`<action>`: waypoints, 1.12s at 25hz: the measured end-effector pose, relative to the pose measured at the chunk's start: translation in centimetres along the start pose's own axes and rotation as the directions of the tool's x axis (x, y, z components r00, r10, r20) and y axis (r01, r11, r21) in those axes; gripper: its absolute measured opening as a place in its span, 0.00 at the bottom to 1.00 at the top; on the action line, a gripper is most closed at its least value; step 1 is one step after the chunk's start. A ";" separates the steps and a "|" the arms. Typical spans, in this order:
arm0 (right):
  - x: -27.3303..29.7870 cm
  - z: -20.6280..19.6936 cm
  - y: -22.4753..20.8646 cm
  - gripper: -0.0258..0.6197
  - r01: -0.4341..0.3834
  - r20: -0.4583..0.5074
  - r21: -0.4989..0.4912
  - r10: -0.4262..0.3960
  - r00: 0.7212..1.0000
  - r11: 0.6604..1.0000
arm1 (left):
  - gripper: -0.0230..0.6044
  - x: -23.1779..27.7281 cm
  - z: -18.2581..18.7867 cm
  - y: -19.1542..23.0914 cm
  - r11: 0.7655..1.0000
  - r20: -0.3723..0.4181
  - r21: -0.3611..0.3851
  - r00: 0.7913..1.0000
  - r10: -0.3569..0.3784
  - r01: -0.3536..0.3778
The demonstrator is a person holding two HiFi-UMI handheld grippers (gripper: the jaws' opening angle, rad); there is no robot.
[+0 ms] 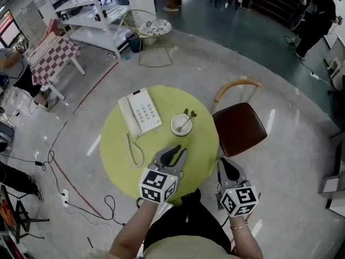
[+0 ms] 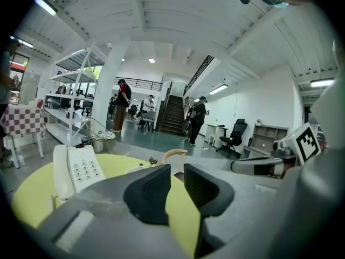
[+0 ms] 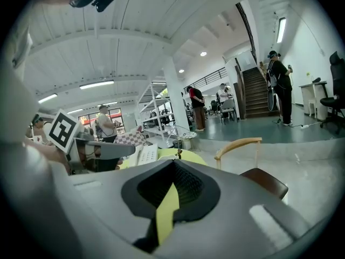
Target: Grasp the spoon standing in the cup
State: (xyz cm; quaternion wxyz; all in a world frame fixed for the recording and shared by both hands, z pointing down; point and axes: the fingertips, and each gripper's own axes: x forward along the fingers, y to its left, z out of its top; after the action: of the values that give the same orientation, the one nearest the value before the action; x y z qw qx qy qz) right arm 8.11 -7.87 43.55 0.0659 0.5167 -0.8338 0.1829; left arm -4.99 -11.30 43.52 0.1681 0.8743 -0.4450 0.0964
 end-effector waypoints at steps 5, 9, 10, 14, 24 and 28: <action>0.4 -0.5 -1.5 0.04 -0.013 -0.023 0.010 0.014 1.000 1.000 | 0.20 2.0 0.0 0.6 0.999 -0.012 0.016 0.999 0.035 -0.034; 1.1 -0.7 -2.3 0.04 -0.028 -0.044 0.012 0.029 0.999 1.000 | 0.22 3.7 0.4 1.1 0.998 -0.024 0.036 0.998 0.050 -0.049; 1.3 -0.8 -2.4 0.04 -0.031 -0.049 0.015 0.032 0.998 0.999 | 0.22 4.2 0.4 1.2 0.998 -0.028 0.041 0.998 0.054 -0.053; 2.3 -1.3 -3.2 0.04 -0.034 -0.069 0.028 0.036 0.997 0.999 | 0.23 6.0 0.4 2.2 0.997 -0.043 0.040 0.996 0.073 -0.071; 3.8 -1.9 -4.8 0.04 -0.023 -0.100 0.054 0.028 0.995 0.998 | 0.26 9.8 -0.1 4.7 0.995 -0.093 0.050 0.991 0.091 -0.087; 4.5 -2.5 -5.2 0.04 -0.021 -0.117 0.065 0.028 0.993 0.998 | 0.27 11.2 -0.6 5.7 0.996 -0.123 0.037 0.988 0.089 -0.085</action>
State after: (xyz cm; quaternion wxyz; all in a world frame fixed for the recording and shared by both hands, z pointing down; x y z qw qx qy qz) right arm 10.47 -12.79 48.41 0.0962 0.4965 -0.8285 0.2403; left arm -3.03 -22.55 48.84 0.1772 0.8490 -0.4697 0.1649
